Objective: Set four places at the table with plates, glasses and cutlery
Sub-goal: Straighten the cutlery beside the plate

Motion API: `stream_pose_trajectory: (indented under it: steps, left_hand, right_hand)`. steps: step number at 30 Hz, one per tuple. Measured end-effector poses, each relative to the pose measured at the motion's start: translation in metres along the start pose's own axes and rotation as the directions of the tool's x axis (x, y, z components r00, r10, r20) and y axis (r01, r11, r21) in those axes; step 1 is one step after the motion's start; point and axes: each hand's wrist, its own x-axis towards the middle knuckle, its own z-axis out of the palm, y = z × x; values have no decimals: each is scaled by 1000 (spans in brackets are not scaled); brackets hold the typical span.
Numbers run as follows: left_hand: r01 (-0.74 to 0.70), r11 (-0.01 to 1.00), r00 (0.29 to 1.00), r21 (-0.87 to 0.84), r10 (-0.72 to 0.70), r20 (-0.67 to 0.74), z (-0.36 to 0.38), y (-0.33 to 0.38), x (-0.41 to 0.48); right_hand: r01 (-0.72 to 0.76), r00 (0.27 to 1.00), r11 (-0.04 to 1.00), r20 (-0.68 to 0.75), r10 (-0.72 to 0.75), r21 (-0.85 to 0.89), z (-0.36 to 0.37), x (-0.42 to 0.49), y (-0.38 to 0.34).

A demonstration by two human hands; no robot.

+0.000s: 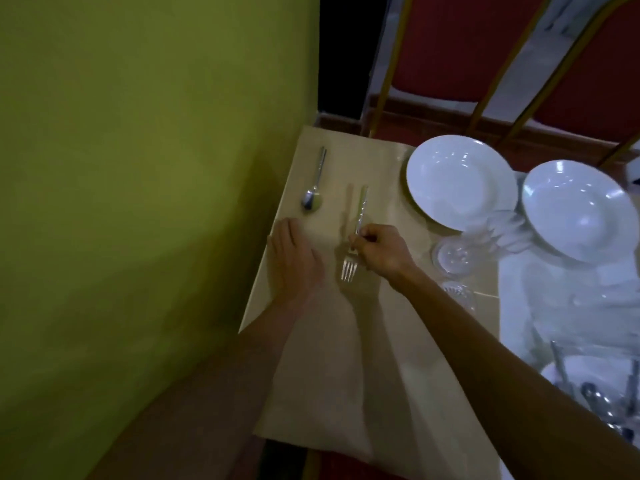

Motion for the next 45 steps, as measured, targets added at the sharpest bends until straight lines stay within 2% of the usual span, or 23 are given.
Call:
stream_pose_trajectory:
  steps: [5,9,14,19,29,45]
  left_hand:
    - [-68,996,997,60,70,-34,26,-13,1]
    - [-46,997,999,66,48,-17,26,-13,3]
    - [-30,997,999,71,31,-22,26,-11,5]
    - [-16,995,1000,94,19,-24,24,-9,5]
    - [11,993,1000,115,-9,-14,23,-7,5]
    - [9,992,1000,126,-10,7,26,-10,5]
  right_hand:
    - [-13,1000,998,-11,13,-66,12,42,-10]
    - [-7,1000,999,18,8,-43,14,72,-23]
    - [-39,999,999,-38,39,13,14,98,-43]
    - [-99,993,995,-63,97,-30,13,118,-53]
    - [-195,977,979,-79,199,64,13,126,-57]
    - [-161,980,985,-109,166,58,10,124,-58]
